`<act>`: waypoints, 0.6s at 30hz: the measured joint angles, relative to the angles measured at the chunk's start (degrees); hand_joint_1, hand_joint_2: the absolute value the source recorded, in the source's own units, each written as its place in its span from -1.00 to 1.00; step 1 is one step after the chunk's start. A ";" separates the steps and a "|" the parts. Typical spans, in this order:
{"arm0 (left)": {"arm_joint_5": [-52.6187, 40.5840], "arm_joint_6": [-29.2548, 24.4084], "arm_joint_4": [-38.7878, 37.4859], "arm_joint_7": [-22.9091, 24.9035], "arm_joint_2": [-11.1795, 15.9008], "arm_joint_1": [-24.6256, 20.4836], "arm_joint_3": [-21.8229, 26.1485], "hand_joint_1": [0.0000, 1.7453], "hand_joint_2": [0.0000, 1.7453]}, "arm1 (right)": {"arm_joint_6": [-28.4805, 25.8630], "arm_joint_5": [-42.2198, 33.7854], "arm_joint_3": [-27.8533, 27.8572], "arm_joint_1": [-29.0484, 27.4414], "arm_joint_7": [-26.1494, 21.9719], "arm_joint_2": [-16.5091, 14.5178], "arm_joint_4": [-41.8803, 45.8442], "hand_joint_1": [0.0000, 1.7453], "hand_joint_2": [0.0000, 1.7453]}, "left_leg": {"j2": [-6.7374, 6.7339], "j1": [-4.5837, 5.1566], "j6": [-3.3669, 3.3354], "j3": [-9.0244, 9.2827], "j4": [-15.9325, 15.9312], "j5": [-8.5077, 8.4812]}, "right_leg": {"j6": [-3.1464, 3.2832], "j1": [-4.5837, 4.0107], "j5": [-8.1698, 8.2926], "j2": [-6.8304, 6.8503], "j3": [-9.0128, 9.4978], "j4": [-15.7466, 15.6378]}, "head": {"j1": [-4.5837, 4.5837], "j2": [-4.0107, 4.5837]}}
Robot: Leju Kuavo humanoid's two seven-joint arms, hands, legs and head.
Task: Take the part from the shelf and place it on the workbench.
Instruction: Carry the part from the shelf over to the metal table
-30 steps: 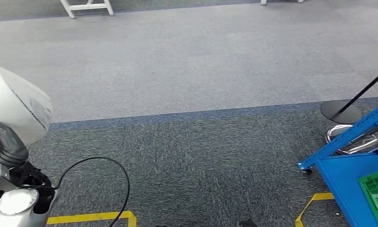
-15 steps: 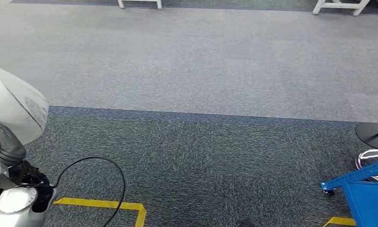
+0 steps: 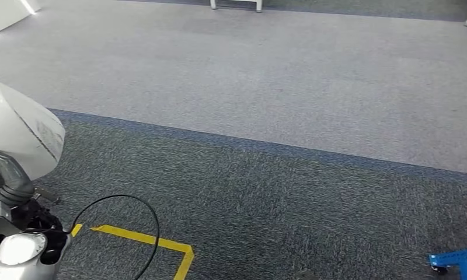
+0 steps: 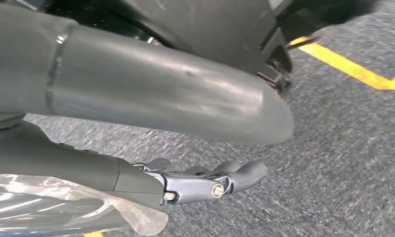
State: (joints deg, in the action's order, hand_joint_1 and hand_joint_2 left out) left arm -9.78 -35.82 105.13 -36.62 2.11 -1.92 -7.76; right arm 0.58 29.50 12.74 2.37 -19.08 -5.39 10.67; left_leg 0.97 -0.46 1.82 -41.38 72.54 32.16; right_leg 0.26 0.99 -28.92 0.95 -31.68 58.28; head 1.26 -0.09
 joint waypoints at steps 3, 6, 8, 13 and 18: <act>0.03 0.00 -0.12 0.03 0.01 0.13 -0.02 1.00 1.00 | 0.19 0.02 0.00 -0.07 -0.01 0.08 0.00 -1.00 -1.00 | -0.81 -0.10 -0.05 0.99 -2.08 -2.93 | -0.11 -0.04 -0.52 2.54 0.52 0.02 | 0.02 0.00; 0.03 0.02 -0.13 0.02 -0.02 -0.05 -0.05 1.00 1.00 | 0.49 0.11 0.00 0.01 -0.08 0.08 0.00 -1.00 -1.00 | -4.65 0.66 -0.99 5.77 -11.92 -6.80 | -0.72 -0.42 -1.28 4.53 1.27 0.10 | 0.02 0.00; 0.03 0.05 -0.13 0.01 -0.04 -0.14 -0.08 1.00 1.00 | 0.72 0.25 0.00 0.10 -0.13 0.08 0.00 -1.00 -1.00 | -5.20 1.17 -1.69 6.26 -13.39 -6.53 | -1.24 -0.74 -1.65 5.85 1.56 0.02 | -0.10 0.00; -0.01 0.11 -0.07 -0.05 -0.11 -0.26 -0.08 1.00 1.00 | 0.97 0.49 0.00 0.46 -0.22 0.10 0.04 -1.00 -1.00 | -1.70 0.39 -3.24 6.58 -14.23 -6.88 | -2.47 -0.38 -5.76 1.54 -1.19 6.30 | -0.82 0.00; 0.01 0.15 -0.09 -0.06 -0.27 -0.30 -0.08 1.00 1.00 | 1.04 0.53 0.00 -0.02 -0.20 0.10 0.03 -1.00 -1.00 | 2.60 0.25 -3.51 6.73 -14.11 -6.77 | -2.60 -0.26 -4.85 -1.12 -6.76 13.02 | -1.02 0.00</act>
State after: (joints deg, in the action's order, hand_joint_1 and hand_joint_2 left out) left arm -9.77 -35.67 105.04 -36.68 1.84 -2.22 -7.85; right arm 1.62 30.03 12.74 2.34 -19.28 -5.29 10.69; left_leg 3.57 -0.21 -1.69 -34.65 58.43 25.39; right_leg -2.34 0.73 -33.77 -0.18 -38.44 71.31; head 0.24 -0.09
